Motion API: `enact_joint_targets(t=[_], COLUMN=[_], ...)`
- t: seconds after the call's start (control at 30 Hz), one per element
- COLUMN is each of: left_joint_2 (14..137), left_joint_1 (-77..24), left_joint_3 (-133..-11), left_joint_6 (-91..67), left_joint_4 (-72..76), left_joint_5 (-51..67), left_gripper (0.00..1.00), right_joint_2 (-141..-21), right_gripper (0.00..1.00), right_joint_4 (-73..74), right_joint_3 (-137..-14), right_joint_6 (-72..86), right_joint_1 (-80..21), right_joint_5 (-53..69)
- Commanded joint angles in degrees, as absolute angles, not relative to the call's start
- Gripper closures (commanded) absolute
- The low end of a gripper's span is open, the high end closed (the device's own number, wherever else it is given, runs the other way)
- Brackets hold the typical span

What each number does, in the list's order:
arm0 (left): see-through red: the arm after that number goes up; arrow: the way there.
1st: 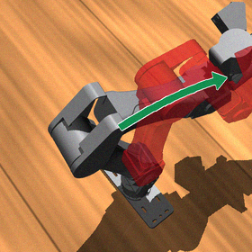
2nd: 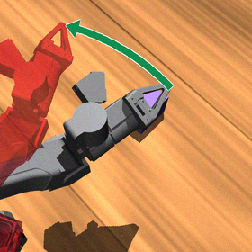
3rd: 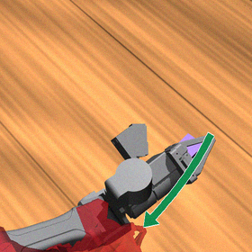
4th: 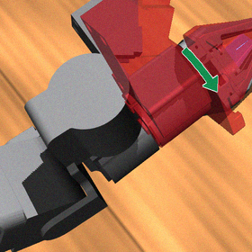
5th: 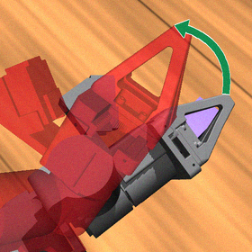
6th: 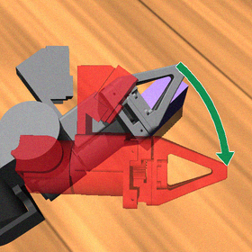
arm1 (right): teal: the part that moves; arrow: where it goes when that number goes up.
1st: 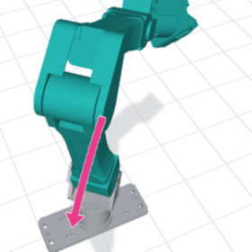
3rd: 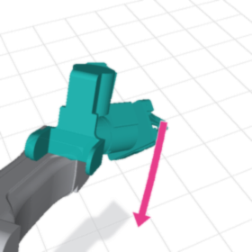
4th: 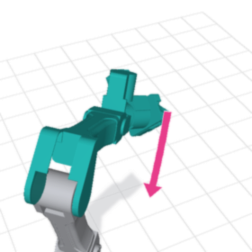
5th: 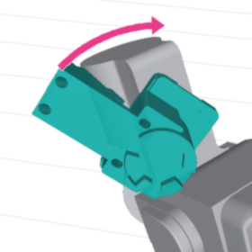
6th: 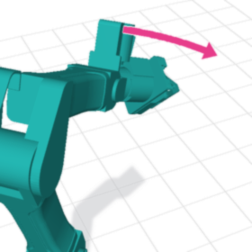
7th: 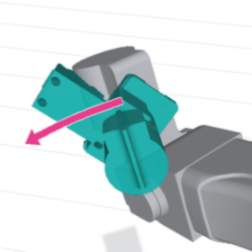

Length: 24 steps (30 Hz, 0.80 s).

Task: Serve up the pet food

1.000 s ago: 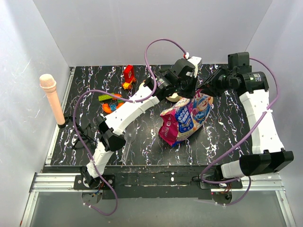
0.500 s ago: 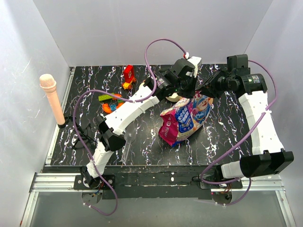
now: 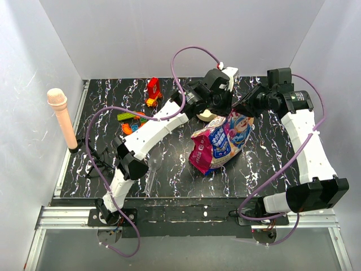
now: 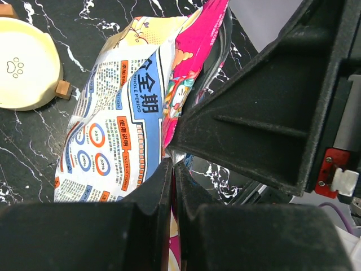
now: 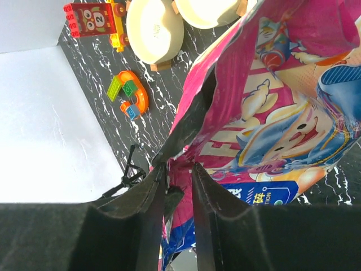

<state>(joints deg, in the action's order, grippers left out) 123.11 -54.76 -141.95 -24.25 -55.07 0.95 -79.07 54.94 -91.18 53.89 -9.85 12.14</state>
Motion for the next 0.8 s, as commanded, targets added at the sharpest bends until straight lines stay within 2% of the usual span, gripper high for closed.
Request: enact_joint_targets(t=[0.0,0.03,0.13,0.17,0.27,0.3,0.47,0.57,0.63,0.77], left_joint_2=[118.48,118.3,118.39,118.3,118.04,118.21,119.09,119.71,119.01,115.41], left_joint_1=[-55.72,-55.72,-55.72,-55.72,-55.72,-55.64,-55.63,-55.63,-55.63,-55.63], left_joint_3=[-141.77,-141.68,-142.73,-143.43,-143.88,-143.96,-143.87,-145.89,-146.25,-143.27], left_joint_6=[-25.22,-25.31,-24.88,-24.18,-22.94,-22.94,-23.64,-23.99,-23.91,-23.99], left_joint_4=[-54.14,-54.23,-55.89,-57.03,-59.32,-60.2,-61.26,-62.57,-61.71,-55.56], left_joint_5=[6.33,6.33,5.11,3.27,-2.17,-3.24,-6.15,-8.87,-9.06,-6.51], left_gripper=[1.0,1.0,0.98,0.91,0.62,0.57,0.55,0.65,0.65,0.42], right_joint_2=[-80.07,-80.33,-81.03,-80.6,-77.36,-76.13,-73.74,-73.48,-73.48,-74.0], right_gripper=[0.68,0.73,0.97,0.99,0.99,0.99,0.99,0.99,0.99,0.99], right_joint_4=[51.33,51.24,54.39,56.41,57.57,57.05,55.2,55.28,55.46,55.37], right_joint_3=[-89.91,-90.7,-92.9,-93.07,-90.8,-90.01,-88.42,-88.68,-88.77,-89.12], right_joint_6=[53.35,52.91,50.11,48.36,44.31,43.08,40.87,40.78,40.34,39.9], right_joint_1=[-10.99,-11.07,-11.34,-11.51,-12.04,-12.13,-12.57,-12.66,-12.57,-12.57], right_joint_5=[8.97,8.96,7.65,6.52,5.8,6.06,9.57,10.19,9.93,10.28])
